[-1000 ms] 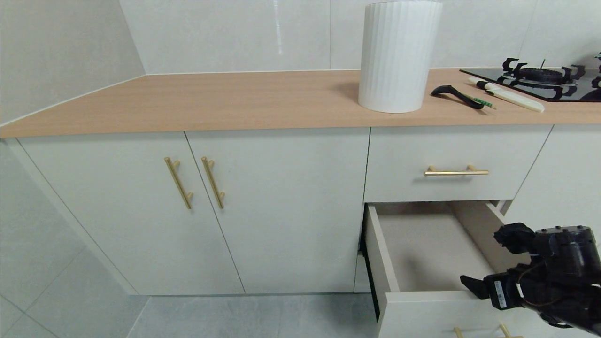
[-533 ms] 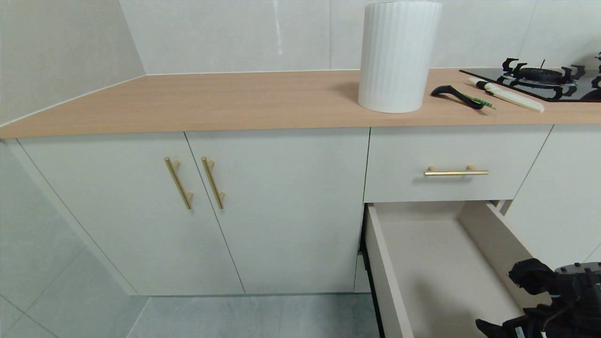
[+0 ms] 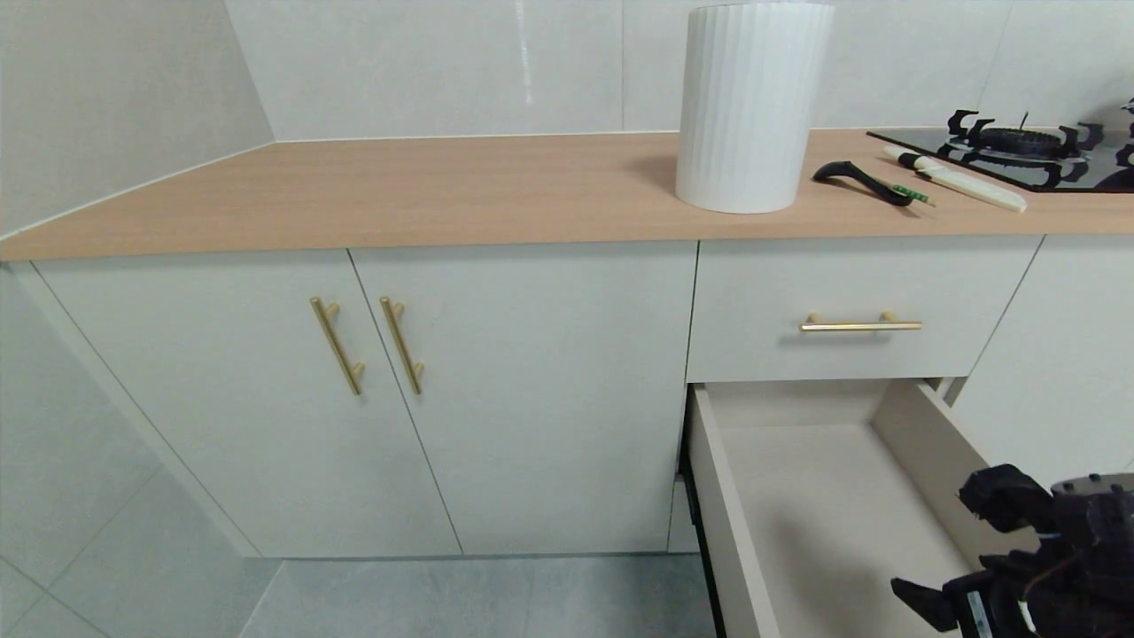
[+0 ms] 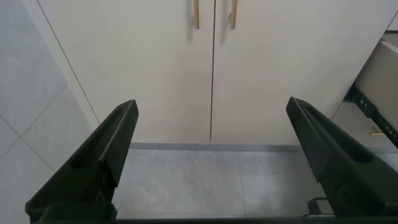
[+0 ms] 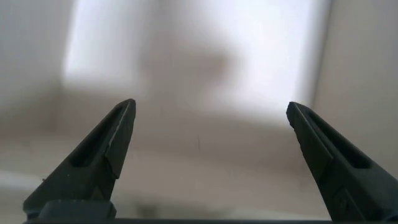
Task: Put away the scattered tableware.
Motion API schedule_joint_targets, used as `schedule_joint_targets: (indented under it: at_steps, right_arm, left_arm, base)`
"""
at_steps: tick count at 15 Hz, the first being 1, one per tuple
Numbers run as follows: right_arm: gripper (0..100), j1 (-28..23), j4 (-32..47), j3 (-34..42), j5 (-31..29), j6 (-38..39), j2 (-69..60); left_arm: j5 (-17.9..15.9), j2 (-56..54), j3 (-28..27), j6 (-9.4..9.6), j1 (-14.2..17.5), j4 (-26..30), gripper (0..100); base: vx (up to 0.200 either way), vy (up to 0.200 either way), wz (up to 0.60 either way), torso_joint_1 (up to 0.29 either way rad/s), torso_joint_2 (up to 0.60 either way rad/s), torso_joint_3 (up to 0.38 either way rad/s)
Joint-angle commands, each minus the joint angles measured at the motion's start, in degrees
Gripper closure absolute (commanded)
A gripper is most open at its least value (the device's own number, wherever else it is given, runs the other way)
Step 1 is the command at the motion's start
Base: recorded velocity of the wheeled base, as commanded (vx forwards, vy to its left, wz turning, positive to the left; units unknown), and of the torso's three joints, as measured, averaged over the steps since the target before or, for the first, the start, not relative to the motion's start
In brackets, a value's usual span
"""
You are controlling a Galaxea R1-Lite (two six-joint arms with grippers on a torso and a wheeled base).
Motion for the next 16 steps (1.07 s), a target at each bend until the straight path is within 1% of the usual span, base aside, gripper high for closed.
schedule_joint_targets:
  at_steps: [1, 2, 3, 4, 5, 6, 7, 8, 10, 12, 15, 16]
  right_arm:
    - [0, -2.0, 6.7, -12.6, 0.0, 0.1, -0.6]
    - [0, -2.3, 13.8, -20.2, 0.0, 0.1, -1.4]
    - [0, -2.3, 22.9, -27.3, 0.3, 0.2, -2.5]
    - [0, -2.2, 34.1, -35.0, 2.4, 0.2, -4.4]
    - [0, -2.2, 45.5, -42.1, 6.4, 0.4, -6.3]
    - [0, -2.2, 55.8, -48.1, 12.3, 3.3, -7.8]
    - [0, -2.2, 59.8, -51.7, 18.7, 6.9, -7.9]
    - [0, -2.7, 59.8, -51.9, 22.2, 7.8, -8.3]
    - [0, -5.9, 59.0, -51.9, 22.2, 5.5, -6.7]
    - [0, -7.2, 56.9, -51.5, 22.1, 4.9, -6.7]
    - [0, -7.2, 56.8, -51.0, 20.9, 4.6, -8.5]
    - [0, -7.3, 56.8, -50.4, 20.5, 2.7, -9.5]
  left_arm:
    - [0.0, 0.1, 0.0, -0.04, 0.0, 0.0, 0]
    - [0.0, 0.1, 0.0, -0.04, 0.0, 0.0, 0]
    - [0.0, 0.1, 0.0, -0.04, 0.0, 0.0, 0]
    - [0.0, 0.1, 0.0, -0.04, 0.0, 0.0, 0]
    - [0.0, 0.1, 0.0, -0.04, 0.0, 0.0, 0]
    - [0.0, 0.1, 0.0, -0.04, 0.0, 0.0, 0]
    - [0.0, 0.1, 0.0, -0.04, 0.0, 0.0, 0]
    - [0.0, 0.1, 0.0, -0.04, 0.0, 0.0, 0]
    - [0.0, 0.1, 0.0, -0.04, 0.0, 0.0, 0]
    - [0.0, 0.1, 0.0, -0.04, 0.0, 0.0, 0]
    - [0.0, 0.1, 0.0, -0.04, 0.0, 0.0, 0]
    - [0.0, 0.1, 0.0, -0.04, 0.0, 0.0, 0]
  base:
    - [0.000, 0.000, 0.00, 0.000, 0.00, 0.000]
    - [0.000, 0.000, 0.00, 0.000, 0.00, 0.000]
    - [0.000, 0.000, 0.00, 0.000, 0.00, 0.000]
    - [0.000, 0.000, 0.00, 0.000, 0.00, 0.000]
    - [0.000, 0.000, 0.00, 0.000, 0.00, 0.000]
    - [0.000, 0.000, 0.00, 0.000, 0.00, 0.000]
    - [0.000, 0.000, 0.00, 0.000, 0.00, 0.000]
    - [0.000, 0.000, 0.00, 0.000, 0.00, 0.000]
    - [0.000, 0.000, 0.00, 0.000, 0.00, 0.000]
    - [0.000, 0.000, 0.00, 0.000, 0.00, 0.000]
    - [0.000, 0.000, 0.00, 0.000, 0.00, 0.000]
    - [0.000, 0.000, 0.00, 0.000, 0.00, 0.000]
